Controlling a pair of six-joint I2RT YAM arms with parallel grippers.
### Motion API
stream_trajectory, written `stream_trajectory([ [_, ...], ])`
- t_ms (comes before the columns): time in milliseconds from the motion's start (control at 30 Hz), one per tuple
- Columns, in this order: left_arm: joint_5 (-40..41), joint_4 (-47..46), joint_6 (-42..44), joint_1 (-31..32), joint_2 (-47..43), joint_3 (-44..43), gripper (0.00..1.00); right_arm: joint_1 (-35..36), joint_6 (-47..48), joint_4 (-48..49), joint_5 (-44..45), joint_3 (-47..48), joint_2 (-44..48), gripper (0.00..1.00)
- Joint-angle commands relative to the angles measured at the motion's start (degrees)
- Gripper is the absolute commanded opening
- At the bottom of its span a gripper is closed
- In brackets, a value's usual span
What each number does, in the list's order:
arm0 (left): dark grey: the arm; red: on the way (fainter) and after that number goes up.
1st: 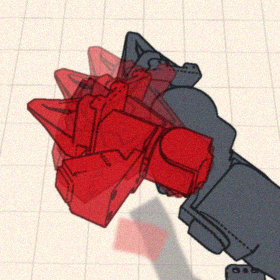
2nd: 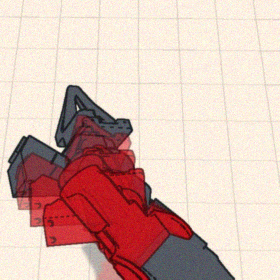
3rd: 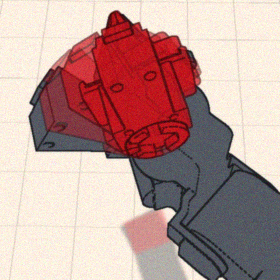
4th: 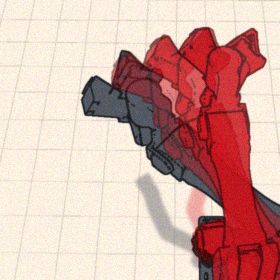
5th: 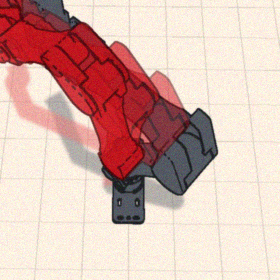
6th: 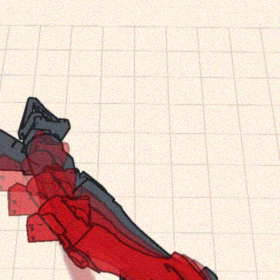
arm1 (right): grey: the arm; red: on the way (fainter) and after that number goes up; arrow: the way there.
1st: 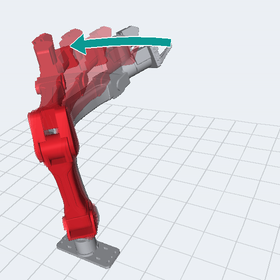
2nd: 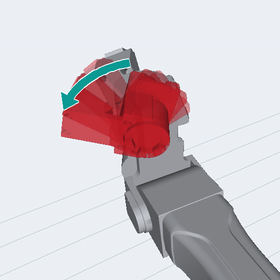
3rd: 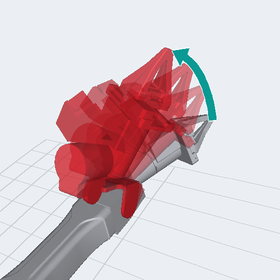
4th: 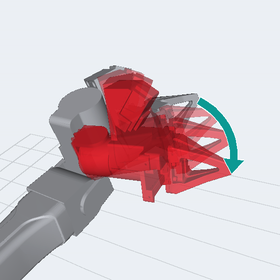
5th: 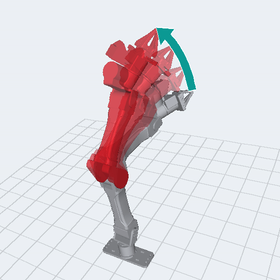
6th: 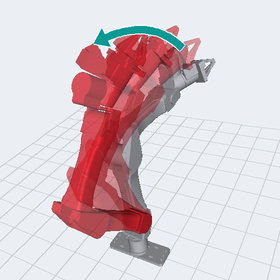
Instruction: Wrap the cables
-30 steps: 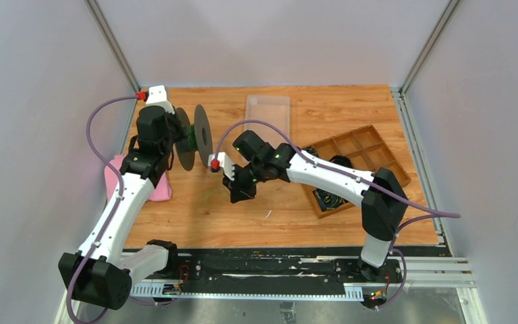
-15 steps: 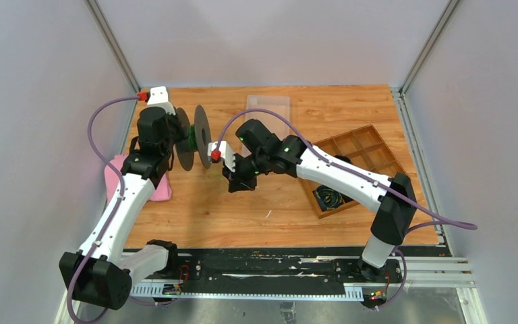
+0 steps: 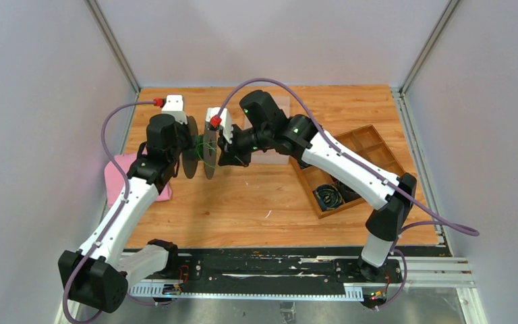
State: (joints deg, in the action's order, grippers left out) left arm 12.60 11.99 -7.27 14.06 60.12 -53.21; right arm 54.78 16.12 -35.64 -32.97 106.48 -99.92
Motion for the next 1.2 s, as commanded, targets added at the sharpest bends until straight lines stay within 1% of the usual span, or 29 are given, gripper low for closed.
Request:
stream_trajectory([
  [0,0.36,-4.73,3.14,0.84,-2.26,0.36,0.0,-2.02,-4.52,-2.44,-1.76,4.75,-3.28,0.01],
  [267,-1.26,-4.81,4.79,1.87,-2.84,2.06,0.0,-4.53,-6.94,-2.42,-1.51,10.6,-5.6,0.01],
  [467,-4.12,-4.96,4.47,2.02,-3.21,2.74,0.0,-6.09,-10.1,-0.79,-1.31,11.76,-6.67,0.01],
  [767,-4.75,-4.78,4.89,2.01,-3.52,3.52,0.0,-8.82,-13.88,0.72,-2.23,14.27,-8.15,0.01],
  [1000,-10.24,-5.37,4.58,2.15,-3.71,4.58,0.0,-11.01,-15.88,2.75,-1.34,15.12,-9.2,0.01],
  [1167,-12.39,-5.31,5.38,2.54,-3.79,4.89,0.0,-13.47,-18.0,4.06,0.2,15.85,-10.21,0.01],
])
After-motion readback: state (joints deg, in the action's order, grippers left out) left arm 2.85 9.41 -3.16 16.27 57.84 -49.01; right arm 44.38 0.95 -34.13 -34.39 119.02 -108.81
